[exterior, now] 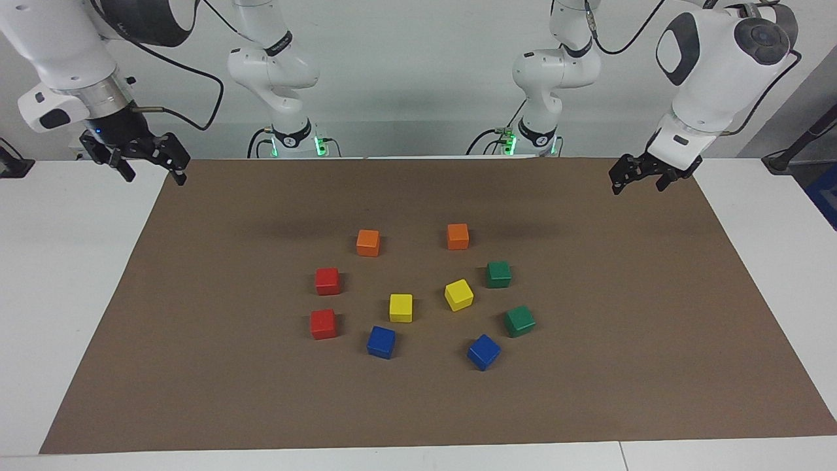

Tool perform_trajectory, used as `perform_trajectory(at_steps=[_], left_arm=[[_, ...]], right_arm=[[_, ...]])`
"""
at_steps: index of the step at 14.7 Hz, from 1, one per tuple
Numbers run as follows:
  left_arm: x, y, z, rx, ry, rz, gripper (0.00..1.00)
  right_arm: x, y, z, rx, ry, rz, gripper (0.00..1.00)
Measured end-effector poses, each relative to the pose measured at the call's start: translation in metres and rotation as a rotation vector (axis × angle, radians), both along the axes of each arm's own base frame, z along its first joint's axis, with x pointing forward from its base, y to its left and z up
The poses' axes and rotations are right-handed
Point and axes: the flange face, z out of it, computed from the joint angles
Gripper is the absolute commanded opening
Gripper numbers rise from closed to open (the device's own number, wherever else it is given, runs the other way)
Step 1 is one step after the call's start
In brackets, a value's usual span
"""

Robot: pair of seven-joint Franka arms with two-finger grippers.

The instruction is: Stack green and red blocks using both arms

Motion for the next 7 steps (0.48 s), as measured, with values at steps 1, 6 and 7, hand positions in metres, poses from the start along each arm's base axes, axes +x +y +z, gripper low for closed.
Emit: perform_trajectory(at_steps=[1,6,7], left_arm=[[0.0,0.0,0.0,0.0,0.0,0.0,1.0],[0.0001,0.0,0.0001,0.0,-0.001,0.0,1.0],[0.0001,0.0003,0.0001,0.0,-0.001,0.001,1.0]], right_arm=[[-0.0001,0.0,-0.0003,0.0,0.001,0.0,1.0],[-0.0012,0.0001,-0.0027,0.001,0.006,0.0,1.0],[-0.0014,-0.0001,-0.003,0.001,0.007,0.0,1.0]])
